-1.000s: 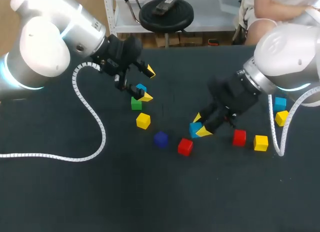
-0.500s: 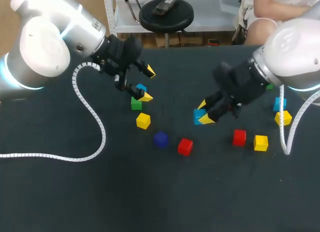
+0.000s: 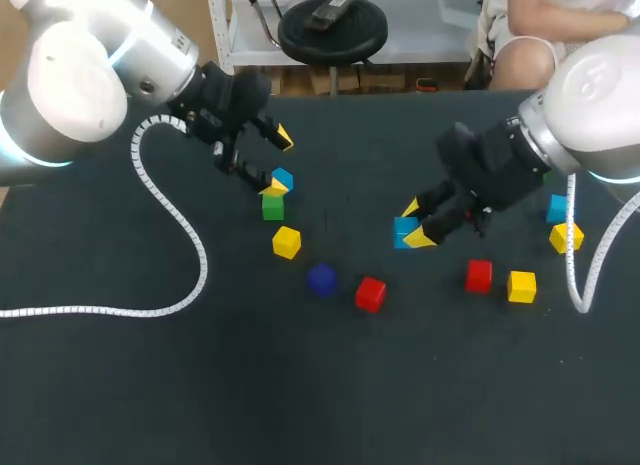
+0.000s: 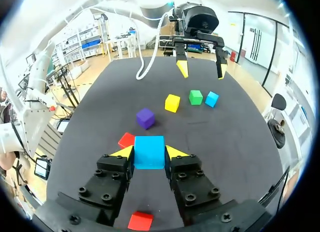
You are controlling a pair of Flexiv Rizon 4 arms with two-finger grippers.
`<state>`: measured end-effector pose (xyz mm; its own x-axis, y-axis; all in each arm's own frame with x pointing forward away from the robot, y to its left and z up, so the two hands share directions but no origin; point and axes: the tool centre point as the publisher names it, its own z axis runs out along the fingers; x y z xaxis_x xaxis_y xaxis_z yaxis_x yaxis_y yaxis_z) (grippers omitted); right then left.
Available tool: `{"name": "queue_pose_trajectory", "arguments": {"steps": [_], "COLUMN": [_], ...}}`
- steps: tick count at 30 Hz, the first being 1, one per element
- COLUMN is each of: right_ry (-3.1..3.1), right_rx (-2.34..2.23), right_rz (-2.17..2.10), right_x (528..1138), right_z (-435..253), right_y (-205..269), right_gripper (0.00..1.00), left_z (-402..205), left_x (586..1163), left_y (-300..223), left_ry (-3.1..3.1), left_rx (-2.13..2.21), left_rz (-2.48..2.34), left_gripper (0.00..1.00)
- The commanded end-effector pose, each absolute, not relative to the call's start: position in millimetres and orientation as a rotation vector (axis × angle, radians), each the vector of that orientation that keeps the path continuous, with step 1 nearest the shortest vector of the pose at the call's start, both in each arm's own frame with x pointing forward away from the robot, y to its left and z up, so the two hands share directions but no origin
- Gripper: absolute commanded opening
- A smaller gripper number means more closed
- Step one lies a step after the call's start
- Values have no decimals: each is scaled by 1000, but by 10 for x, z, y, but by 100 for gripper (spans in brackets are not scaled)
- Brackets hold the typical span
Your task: Place the blue cubes, place green cubes on the blue cubes, place the yellow cubes on the green cubes, then place the red cubes on the yellow cubes, and place purple cube on the red cubes.
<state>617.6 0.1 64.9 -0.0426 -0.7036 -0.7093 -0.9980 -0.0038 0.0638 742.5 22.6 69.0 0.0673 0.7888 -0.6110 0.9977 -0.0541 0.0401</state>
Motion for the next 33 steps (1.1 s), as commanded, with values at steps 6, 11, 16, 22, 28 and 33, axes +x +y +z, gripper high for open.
{"name": "queue_pose_trajectory", "arguments": {"steps": [6, 11, 16, 22, 28, 33], "right_ry": [1778, 1760, 1745, 1680, 1680, 1680], "right_rx": [-1748, -1773, -1798, -1885, -1885, -1885], "right_rz": [806, 799, 794, 802, 802, 802], "right_x": [6133, 6097, 6078, 5963, 5963, 5963], "right_z": [704, 748, 770, 843, 843, 843], "right_y": [-17, 43, 72, 125, 125, 125], "right_gripper": [0, 0, 0, 0, 0, 0], "left_z": [545, 453, 450, 450, 450, 450], "left_x": [7657, 7687, 7688, 7688, 7688, 7688], "left_y": [231, 303, 305, 305, 305, 305], "left_ry": [1795, 1794, 1802, 1802, 1802, 1802], "left_rx": [1923, 1881, 1875, 1875, 1875, 1875], "left_rz": [-654, -663, -653, -653, -653, -653], "left_gripper": [100, 100, 100, 100, 100, 100]}}
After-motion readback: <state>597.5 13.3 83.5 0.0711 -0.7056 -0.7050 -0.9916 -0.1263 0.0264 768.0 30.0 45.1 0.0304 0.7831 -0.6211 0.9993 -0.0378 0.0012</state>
